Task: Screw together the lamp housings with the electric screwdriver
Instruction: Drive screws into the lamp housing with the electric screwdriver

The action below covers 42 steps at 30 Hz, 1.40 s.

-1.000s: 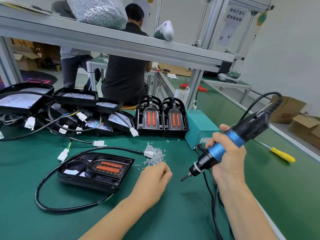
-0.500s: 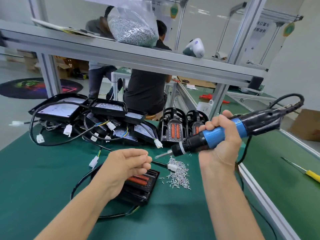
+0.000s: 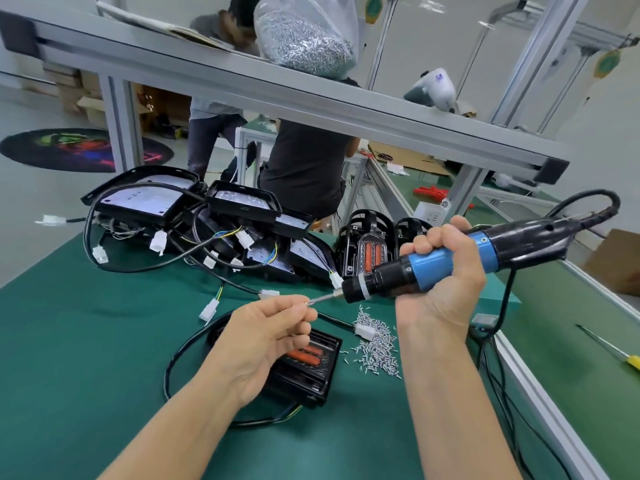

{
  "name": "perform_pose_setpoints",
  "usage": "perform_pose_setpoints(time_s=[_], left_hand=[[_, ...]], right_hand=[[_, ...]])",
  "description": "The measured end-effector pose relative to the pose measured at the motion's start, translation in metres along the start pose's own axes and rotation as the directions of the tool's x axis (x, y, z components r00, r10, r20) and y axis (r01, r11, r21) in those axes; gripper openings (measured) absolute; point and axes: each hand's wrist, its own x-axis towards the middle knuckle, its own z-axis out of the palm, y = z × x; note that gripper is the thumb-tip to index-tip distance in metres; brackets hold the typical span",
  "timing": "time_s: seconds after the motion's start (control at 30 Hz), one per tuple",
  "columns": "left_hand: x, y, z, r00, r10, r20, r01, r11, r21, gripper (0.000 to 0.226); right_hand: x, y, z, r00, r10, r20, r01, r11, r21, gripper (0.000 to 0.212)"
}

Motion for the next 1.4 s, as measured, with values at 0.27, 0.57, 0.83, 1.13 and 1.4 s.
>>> perform_pose_setpoints(time_s=[0.27, 0.57, 0.83, 1.13, 1.4], left_hand=[[0.001, -0.004, 0.002, 1.0, -0.009, -0.026, 0.006, 0.994, -0.11, 0.027], [0.004, -0.013, 0.0, 0.964, 0.235, -0.123, -0.222, 0.968, 0.113, 0.013], [0.006, 0.022, -0.047, 0.863, 0.459, -0.212, -0.225, 0.725, 0.651, 0.016], [0.002, 0.002, -0.075, 0.921, -0.117, -0.372, 0.332, 0.737, 0.589, 0.044], [0.007, -0.027, -0.07, 0.92, 0.07, -0.386, 0.103, 0.906, 0.411, 0.031]], right_hand=[[0.0, 0.003, -0.002, 1.0, -0.015, 0.005, 0.015, 1.0, -0.022, 0.023], [-0.004, 0.009, -0.002, 0.997, -0.047, -0.056, 0.045, 0.999, -0.025, 0.026], [0.001, 0.003, -0.015, 0.999, -0.028, -0.04, 0.027, 1.0, -0.015, 0.023], [0.004, 0.005, -0.034, 0.997, -0.067, 0.038, 0.073, 0.978, -0.193, 0.028], [0.004, -0.001, -0.048, 0.99, -0.078, 0.114, 0.109, 0.95, -0.293, 0.03]])
